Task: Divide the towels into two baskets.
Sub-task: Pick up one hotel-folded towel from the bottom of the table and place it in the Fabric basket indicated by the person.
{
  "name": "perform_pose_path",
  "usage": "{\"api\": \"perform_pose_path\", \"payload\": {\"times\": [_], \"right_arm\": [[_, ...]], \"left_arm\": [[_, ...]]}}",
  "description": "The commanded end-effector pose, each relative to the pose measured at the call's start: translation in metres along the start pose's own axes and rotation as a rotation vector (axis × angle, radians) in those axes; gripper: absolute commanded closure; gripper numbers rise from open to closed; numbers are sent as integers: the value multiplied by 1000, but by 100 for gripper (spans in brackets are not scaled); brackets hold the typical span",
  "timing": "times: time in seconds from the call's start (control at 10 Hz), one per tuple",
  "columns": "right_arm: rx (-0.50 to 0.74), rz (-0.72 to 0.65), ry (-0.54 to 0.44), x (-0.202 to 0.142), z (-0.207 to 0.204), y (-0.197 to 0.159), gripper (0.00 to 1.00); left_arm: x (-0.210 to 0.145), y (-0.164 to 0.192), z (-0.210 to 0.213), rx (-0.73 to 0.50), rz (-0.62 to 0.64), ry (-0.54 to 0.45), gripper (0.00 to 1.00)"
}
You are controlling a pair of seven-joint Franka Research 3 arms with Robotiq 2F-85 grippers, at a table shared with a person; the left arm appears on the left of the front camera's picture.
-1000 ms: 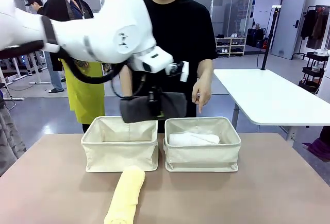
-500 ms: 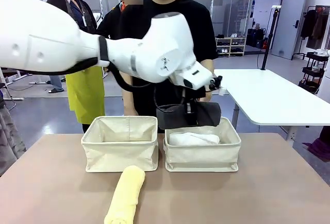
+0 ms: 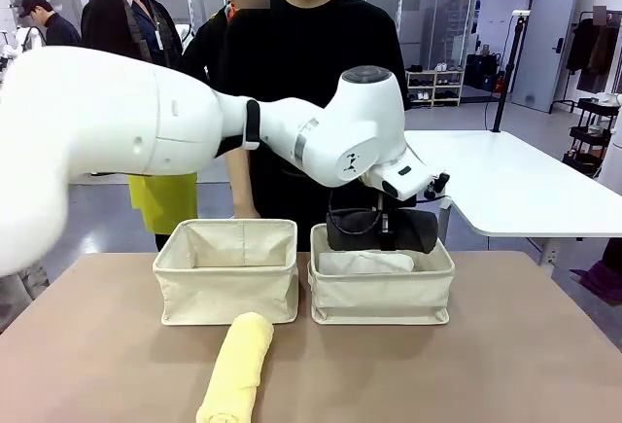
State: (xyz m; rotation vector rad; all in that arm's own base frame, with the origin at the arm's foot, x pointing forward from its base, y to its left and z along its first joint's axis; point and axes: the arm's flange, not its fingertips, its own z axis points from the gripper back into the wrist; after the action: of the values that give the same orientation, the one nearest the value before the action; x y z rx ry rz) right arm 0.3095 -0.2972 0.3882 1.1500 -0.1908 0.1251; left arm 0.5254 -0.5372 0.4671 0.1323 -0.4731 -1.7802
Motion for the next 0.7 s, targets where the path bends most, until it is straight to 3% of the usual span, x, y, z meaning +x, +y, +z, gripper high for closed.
{"api": "perform_pose_path", "payload": {"times": [0.0,0.6], "right_arm": [[-11,0,11,-2,1,3,0],[-11,0,11,-2,1,3,0]], "left_arm": [[11,18,-3,11,52,11,63],[-2,20,-34,-22,115,87,63]]}}
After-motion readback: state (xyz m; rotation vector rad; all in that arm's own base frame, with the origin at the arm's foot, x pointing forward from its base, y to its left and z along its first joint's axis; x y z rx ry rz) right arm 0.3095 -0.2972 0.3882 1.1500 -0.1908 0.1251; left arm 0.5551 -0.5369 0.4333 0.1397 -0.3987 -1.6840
